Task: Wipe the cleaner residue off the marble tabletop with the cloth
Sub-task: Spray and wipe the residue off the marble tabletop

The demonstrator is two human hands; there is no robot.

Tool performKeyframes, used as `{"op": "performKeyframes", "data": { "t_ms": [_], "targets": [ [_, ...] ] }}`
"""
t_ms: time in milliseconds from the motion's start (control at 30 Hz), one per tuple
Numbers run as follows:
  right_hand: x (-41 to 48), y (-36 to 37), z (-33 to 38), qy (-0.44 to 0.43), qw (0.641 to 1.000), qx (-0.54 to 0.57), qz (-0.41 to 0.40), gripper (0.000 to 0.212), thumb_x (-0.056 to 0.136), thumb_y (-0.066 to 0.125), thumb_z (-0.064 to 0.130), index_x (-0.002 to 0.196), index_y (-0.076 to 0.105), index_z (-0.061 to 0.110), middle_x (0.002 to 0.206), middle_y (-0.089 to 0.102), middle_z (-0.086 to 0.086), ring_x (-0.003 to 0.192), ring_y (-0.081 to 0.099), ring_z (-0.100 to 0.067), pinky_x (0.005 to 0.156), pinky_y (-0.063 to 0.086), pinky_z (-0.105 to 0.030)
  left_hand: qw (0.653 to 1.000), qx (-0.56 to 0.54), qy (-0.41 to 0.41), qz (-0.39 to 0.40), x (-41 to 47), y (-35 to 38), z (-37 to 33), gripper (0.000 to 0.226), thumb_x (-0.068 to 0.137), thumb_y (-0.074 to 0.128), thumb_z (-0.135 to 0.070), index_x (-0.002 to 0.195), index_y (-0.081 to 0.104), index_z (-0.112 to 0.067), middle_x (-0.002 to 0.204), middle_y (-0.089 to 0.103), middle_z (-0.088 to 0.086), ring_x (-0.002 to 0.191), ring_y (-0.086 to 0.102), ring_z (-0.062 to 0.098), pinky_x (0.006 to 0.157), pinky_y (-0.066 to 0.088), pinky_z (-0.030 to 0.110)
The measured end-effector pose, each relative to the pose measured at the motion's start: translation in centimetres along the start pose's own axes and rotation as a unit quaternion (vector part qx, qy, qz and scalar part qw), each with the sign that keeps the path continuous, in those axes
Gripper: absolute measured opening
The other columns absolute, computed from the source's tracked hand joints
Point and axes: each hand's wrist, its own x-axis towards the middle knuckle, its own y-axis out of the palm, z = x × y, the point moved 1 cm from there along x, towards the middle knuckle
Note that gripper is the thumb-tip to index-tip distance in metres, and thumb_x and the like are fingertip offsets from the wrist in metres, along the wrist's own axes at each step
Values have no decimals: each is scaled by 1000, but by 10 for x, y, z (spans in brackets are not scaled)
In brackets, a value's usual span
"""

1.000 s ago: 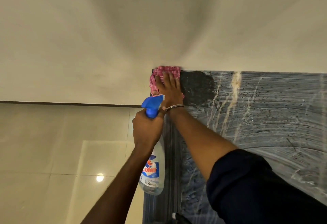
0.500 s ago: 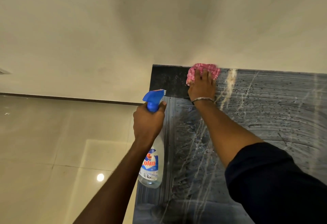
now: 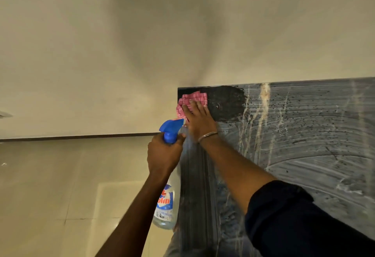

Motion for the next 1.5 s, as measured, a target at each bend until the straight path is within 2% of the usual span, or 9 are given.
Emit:
{"op": "performKeyframes", "data": {
  "t_ms": [200,367,600,800,1000,1133,1267,1367,1500],
  "targets": [
    [-47,-5,-78,138,988,22,-70,66,95,51,24,153,21,18,159,18,-16,146,14,-37,118,19,-51,997,38,37,64,34,-14,4,21,85,70,-32,84,61,-14,65,59,1,60,58,16,65,51,29],
    [-43,0,-52,261,962,31,-79,70,94,52,24,154,16,19,159,13,-18,147,8,-39,119,11,-51,995,37,59,73,56,-26,9,19,87,69,-31,85,58,-15,62,56,-3,57,55,15,63,46,24],
    [-15,23,44,94,995,24,-39,86,83,67,34,153,19,15,158,19,-20,144,17,-43,115,20,-58,995,47,55,67,69,-37,21,18,85,70,-28,83,58,-15,61,54,-1,54,51,13,62,43,24],
    [-38,19,-1,-7,998,-1,-56,78,87,60,17,152,18,18,157,24,-17,145,19,-39,115,25,-56,995,47,39,75,68,-34,21,19,85,70,-27,77,56,-17,61,55,1,56,54,15,63,48,26],
    [-67,2,-82,206,974,26,-93,66,94,52,20,153,22,17,158,19,-19,145,17,-40,115,23,-55,996,29,26,75,62,-27,20,20,88,68,-30,84,59,-12,64,58,1,60,58,16,65,49,24],
    [-58,5,-46,282,952,43,-109,73,88,57,18,152,21,16,158,17,-22,145,11,-42,118,12,-54,997,23,27,68,60,-28,24,20,87,68,-30,86,61,-10,65,59,2,60,58,16,66,50,25],
    [-40,14,21,186,980,44,-61,86,86,61,23,155,9,18,160,7,-19,147,1,-40,119,8,-56,997,20,23,65,56,-32,27,19,87,69,-28,84,60,-11,64,59,3,59,57,16,66,50,26],
    [-39,28,59,102,993,24,-47,85,85,64,26,154,15,15,159,12,-20,146,9,-41,118,13,-57,998,25,27,59,53,-35,27,19,85,69,-28,78,59,-13,61,56,1,56,53,14,62,47,24],
    [-50,26,37,31,998,30,-39,81,87,59,16,153,13,19,159,14,-19,147,8,-38,119,12,-53,997,31,27,66,49,-35,27,20,85,68,-27,74,56,-17,58,53,-1,53,50,13,61,45,24]
  ]
}}
